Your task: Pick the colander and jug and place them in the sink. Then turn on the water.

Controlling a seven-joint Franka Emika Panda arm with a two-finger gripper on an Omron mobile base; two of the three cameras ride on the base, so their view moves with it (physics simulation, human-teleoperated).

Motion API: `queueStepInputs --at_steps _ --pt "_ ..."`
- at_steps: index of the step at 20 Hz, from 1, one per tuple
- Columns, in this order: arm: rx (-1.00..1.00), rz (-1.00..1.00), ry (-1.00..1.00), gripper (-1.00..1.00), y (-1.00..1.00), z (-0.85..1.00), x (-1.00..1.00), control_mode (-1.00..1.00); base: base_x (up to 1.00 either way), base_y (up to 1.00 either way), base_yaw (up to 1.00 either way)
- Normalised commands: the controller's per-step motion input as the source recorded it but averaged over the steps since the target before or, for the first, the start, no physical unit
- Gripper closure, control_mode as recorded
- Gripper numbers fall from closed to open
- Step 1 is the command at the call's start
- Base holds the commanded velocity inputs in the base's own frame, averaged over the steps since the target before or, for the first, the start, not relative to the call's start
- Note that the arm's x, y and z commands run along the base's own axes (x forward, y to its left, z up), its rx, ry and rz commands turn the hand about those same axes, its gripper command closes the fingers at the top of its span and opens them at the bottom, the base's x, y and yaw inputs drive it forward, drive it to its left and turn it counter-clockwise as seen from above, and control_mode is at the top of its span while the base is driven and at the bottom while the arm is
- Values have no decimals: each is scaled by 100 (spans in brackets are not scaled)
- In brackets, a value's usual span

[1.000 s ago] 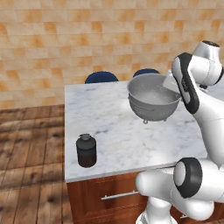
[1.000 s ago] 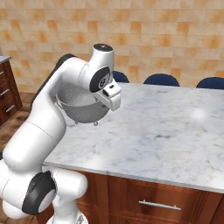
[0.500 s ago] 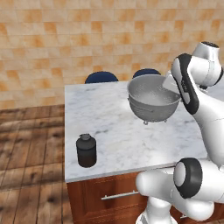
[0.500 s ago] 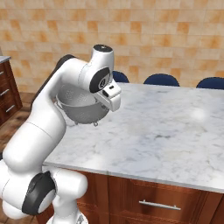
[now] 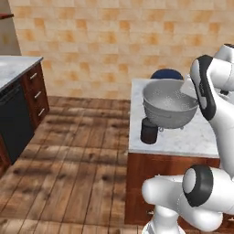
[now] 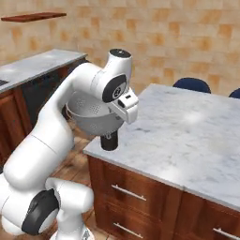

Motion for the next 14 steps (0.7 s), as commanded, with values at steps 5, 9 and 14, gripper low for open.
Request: queueStepInputs --at_steps 5,9,14 --pt "0 0 0 100 0 0 0 100 0 60 83" --pt "0 0 0 100 0 0 0 100 -2 48 79" --pt "0 0 0 100 0 0 0 100 12 69 75"
